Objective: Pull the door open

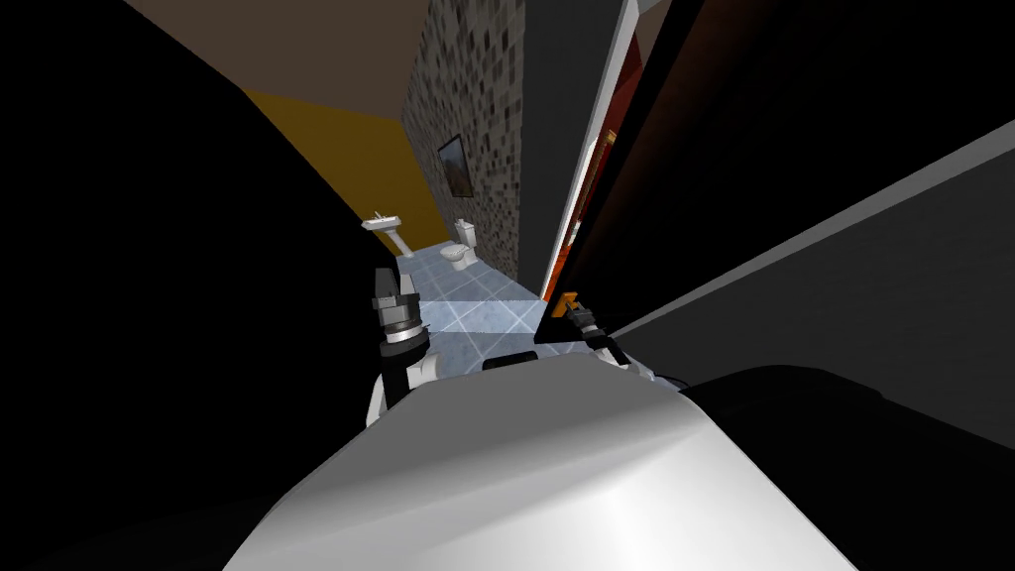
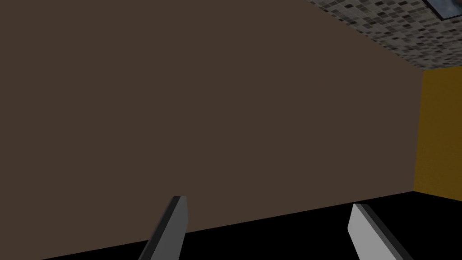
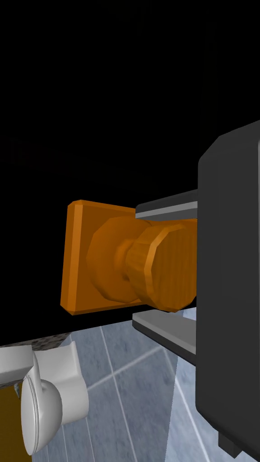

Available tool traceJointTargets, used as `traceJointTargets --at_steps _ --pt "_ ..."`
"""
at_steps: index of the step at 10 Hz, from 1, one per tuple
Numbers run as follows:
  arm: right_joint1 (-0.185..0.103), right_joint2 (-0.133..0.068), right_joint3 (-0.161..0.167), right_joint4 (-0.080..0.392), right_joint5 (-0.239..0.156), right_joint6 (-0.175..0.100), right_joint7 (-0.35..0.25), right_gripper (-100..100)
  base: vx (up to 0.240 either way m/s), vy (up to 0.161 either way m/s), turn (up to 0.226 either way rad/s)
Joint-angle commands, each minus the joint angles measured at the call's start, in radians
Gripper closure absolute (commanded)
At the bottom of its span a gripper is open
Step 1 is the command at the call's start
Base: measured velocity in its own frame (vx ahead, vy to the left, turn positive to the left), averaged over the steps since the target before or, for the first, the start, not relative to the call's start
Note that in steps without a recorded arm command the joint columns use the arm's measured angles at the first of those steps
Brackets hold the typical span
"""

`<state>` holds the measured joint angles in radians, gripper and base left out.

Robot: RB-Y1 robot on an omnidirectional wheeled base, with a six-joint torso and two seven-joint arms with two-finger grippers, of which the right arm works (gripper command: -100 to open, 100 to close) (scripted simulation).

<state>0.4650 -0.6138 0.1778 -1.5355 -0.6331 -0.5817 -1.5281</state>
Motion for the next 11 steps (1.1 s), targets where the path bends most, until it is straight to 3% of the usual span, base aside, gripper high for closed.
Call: traceJointTargets --at_steps 1,11 --pt "0.009 -0.013 0.013 0.007 0.005 -0.013 -0.015 100 -0.211 -0.062 0.123" --pt "0.031 -0.082 0.052 0.024 0.026 -0.081 -0.082 100 -0.173 -0.047 0.11"
